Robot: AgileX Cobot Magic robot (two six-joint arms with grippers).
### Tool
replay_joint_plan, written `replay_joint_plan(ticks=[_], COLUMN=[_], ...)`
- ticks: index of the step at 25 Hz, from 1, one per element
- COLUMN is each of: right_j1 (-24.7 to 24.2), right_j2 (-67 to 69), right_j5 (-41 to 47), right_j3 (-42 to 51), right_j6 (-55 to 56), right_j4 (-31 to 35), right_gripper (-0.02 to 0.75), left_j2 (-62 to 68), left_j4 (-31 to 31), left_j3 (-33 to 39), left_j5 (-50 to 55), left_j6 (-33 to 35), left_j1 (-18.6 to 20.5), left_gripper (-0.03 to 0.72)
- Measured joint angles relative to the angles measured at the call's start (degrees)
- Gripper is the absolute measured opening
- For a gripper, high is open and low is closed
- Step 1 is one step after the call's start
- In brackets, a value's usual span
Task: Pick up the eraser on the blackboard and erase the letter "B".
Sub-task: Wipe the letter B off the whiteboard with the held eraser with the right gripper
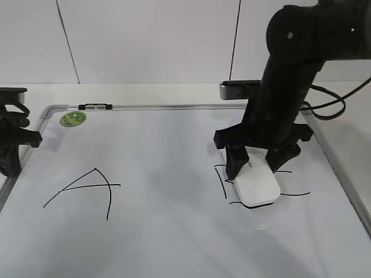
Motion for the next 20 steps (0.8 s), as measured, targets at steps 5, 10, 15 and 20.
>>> replay_joint_plan(ticks=[5,10,15,20], right_j1=[0.0,0.0,0.0,0.8], right_j2=[4.9,6.8,7.8,8.1], right_j5=[-0.5,-0.2,0.8,0.6], right_j3=[-2.9,-3.8,-4.5,-4.7], right_j6=[0.1,0.1,-0.6,-2.2], right_j4=[0.1,0.1,1.1,1.9], right_gripper=[0.544,0.543,0.543,0.543], left_j2=[0.0,0.0,0.0,0.1], left_j4=[0.0,0.0,0.0,0.2], left_j3=[0.0,0.0,0.0,0.0], left_j5=[0.0,0.0,0.0,0.0], left_j6=[0.0,0.0,0.0,0.0], left_j1=[0.0,0.0,0.0,0.0], left_gripper=[0.019,0.019,0.019,0.019])
